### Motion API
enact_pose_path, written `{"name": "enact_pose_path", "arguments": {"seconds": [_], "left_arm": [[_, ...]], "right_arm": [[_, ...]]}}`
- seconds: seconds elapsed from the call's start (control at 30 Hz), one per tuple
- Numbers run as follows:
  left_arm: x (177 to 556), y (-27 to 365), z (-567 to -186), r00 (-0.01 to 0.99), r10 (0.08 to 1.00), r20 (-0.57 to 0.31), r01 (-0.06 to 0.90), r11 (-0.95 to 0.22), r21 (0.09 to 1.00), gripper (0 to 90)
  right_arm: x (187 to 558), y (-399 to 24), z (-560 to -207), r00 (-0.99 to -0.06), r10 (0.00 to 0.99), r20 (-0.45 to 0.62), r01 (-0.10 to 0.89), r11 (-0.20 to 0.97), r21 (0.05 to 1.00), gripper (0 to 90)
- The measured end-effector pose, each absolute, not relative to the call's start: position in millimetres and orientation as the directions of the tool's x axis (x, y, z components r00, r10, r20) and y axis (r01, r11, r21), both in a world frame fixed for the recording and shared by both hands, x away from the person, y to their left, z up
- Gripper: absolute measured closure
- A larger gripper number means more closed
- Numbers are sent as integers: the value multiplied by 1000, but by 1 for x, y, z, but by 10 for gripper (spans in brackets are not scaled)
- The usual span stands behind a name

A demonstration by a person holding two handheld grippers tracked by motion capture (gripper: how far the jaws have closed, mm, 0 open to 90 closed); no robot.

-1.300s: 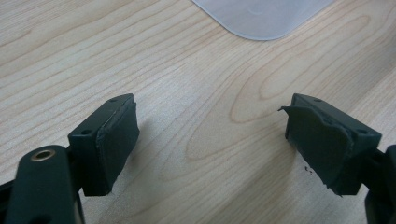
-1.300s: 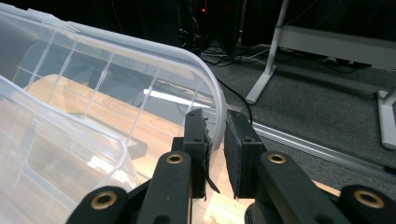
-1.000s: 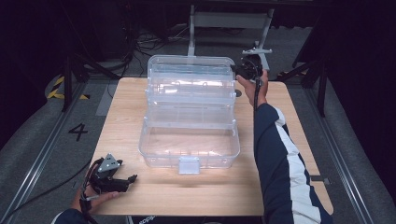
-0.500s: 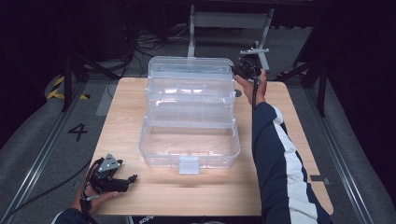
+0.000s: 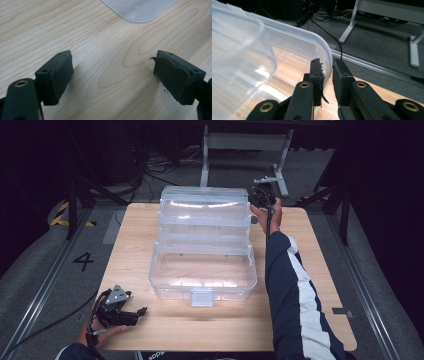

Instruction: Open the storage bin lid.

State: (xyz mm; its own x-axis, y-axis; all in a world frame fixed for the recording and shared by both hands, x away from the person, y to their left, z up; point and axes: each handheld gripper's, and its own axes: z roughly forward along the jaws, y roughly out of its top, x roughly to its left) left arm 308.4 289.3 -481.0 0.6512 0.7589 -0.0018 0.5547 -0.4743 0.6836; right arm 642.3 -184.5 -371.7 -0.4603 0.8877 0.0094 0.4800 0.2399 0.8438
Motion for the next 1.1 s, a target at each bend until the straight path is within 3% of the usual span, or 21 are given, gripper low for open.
{"name": "enact_pose_path", "arguments": {"seconds": [1.1], "left_arm": [[308, 289, -481, 650, 760, -2, 555, -473, 684, 166]], "right_arm": [[640, -186, -378, -458, 889, 0, 460, 237, 856, 786]]}}
